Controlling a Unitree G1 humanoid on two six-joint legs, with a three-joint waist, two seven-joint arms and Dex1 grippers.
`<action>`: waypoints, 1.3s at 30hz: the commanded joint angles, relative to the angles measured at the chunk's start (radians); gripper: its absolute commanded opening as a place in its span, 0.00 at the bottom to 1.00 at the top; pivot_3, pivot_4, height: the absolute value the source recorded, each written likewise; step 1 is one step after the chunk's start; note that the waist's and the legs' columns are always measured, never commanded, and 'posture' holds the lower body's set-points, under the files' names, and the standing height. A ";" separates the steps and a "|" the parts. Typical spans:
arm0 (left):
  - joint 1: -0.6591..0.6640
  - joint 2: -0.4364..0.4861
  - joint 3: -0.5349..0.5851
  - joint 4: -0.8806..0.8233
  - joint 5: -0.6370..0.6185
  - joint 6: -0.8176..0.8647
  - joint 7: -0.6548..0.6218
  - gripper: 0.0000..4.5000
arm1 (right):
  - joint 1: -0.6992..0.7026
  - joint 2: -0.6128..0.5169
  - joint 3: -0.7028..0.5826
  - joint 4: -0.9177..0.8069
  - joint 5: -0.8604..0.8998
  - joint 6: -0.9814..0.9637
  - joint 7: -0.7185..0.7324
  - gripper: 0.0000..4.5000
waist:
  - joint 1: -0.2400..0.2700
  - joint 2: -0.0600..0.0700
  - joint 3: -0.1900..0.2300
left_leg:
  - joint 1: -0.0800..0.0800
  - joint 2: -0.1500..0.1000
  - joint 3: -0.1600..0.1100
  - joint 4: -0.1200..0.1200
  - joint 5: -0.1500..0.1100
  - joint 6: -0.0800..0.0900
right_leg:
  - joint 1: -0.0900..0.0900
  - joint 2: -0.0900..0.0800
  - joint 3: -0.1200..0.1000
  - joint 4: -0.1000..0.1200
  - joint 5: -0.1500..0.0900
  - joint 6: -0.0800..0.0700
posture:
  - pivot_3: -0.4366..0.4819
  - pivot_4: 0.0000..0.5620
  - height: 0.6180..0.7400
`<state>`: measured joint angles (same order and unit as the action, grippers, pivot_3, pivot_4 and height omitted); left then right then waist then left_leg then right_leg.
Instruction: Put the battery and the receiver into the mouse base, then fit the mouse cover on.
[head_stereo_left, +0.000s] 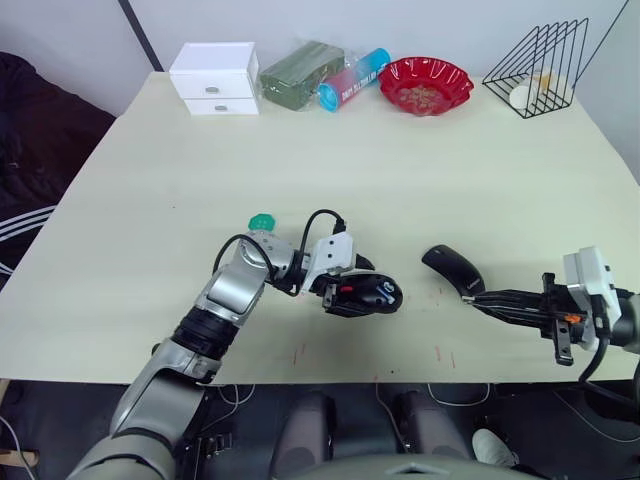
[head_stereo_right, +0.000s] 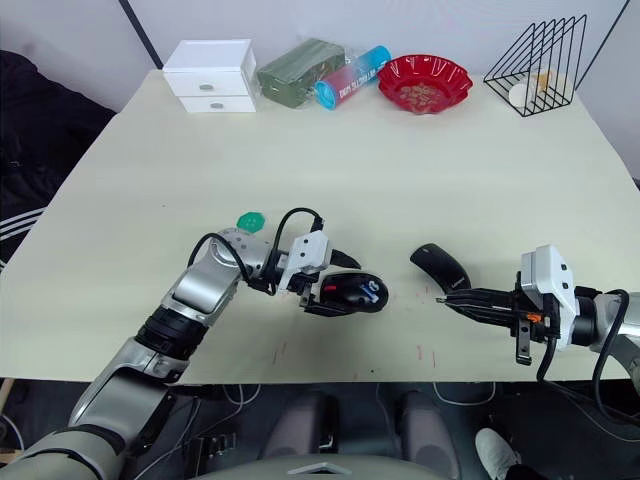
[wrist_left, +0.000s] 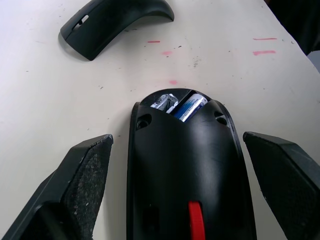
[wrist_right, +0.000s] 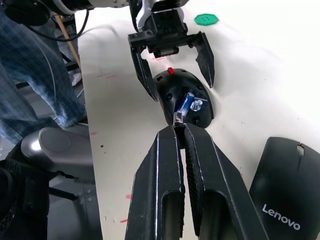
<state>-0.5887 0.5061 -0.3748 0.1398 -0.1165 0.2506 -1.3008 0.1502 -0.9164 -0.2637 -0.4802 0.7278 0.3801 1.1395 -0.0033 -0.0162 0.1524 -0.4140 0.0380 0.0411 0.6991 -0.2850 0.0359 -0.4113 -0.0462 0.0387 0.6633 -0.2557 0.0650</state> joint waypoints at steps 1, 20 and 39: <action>-0.020 -0.008 -0.012 0.014 0.015 -0.018 -0.001 0.99 | -0.008 0.009 -0.029 -0.011 0.000 -0.020 0.009 0.00 | 0.001 0.000 0.000 | 0.000 0.000 0.000 0.000 0.000 0.000 | 0.000 0.000 0.000 0.000 0.000 0.000 | 0.48 0.27 1.00; -0.010 -0.007 -0.026 0.061 0.035 -0.044 -0.012 0.99 | -0.029 0.030 -0.021 0.006 -0.015 -0.030 0.019 0.00 | 0.004 0.000 0.000 | 0.000 0.000 0.000 0.000 0.000 0.000 | 0.000 0.000 0.000 0.000 0.000 0.000 | 0.48 0.27 1.00; 0.023 0.001 -0.021 0.016 0.030 0.005 0.011 0.65 | -0.085 0.022 0.019 -0.056 0.001 0.040 -0.028 0.00 | 0.001 0.000 0.000 | 0.000 0.000 0.000 0.000 0.000 0.000 | 0.000 0.000 0.000 0.001 0.000 0.000 | 0.48 0.27 1.00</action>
<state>-0.5846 0.4942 -0.3994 0.1856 -0.0910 0.2236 -1.2987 0.0904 -0.8865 -0.2467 -0.4857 0.7078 0.3904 1.1385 -0.0019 -0.0157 0.1521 -0.4137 0.0380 0.0409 0.6995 -0.2851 0.0359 -0.4109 -0.0461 0.0390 0.6639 -0.2555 0.0651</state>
